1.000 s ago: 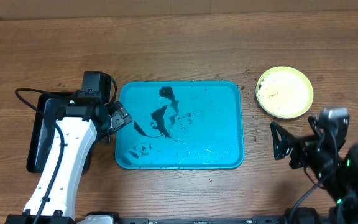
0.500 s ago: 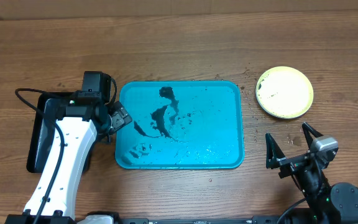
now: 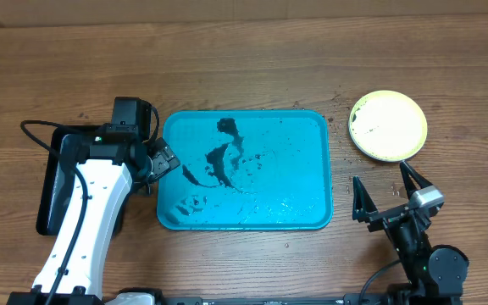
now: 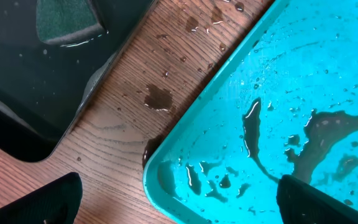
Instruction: Clean dirty plates on tray and stack at the side
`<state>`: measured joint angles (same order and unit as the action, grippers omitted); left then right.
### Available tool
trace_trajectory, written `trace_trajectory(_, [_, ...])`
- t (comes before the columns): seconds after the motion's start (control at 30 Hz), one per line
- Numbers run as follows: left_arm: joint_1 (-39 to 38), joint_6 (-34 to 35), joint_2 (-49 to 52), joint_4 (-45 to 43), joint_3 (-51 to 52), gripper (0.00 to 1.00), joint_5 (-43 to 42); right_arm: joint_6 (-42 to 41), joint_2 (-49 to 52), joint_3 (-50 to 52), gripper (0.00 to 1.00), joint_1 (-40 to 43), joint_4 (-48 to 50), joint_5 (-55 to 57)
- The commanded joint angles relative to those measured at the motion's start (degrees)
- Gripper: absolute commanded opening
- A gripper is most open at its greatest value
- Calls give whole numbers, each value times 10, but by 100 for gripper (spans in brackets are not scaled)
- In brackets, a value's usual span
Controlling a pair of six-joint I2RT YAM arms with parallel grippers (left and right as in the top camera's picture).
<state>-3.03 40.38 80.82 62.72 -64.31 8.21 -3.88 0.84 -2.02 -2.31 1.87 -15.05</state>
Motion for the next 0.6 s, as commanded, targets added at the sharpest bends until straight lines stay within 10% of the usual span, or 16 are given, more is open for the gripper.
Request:
trace_trajectory(0.0, [-2,10,5,0,2,100,8,-6,-7,16,100,-4,8,14])
trace_trajectory(0.57, [-2,10,5,0,2,100,8,-4,-7,16,100,-5,-65,104])
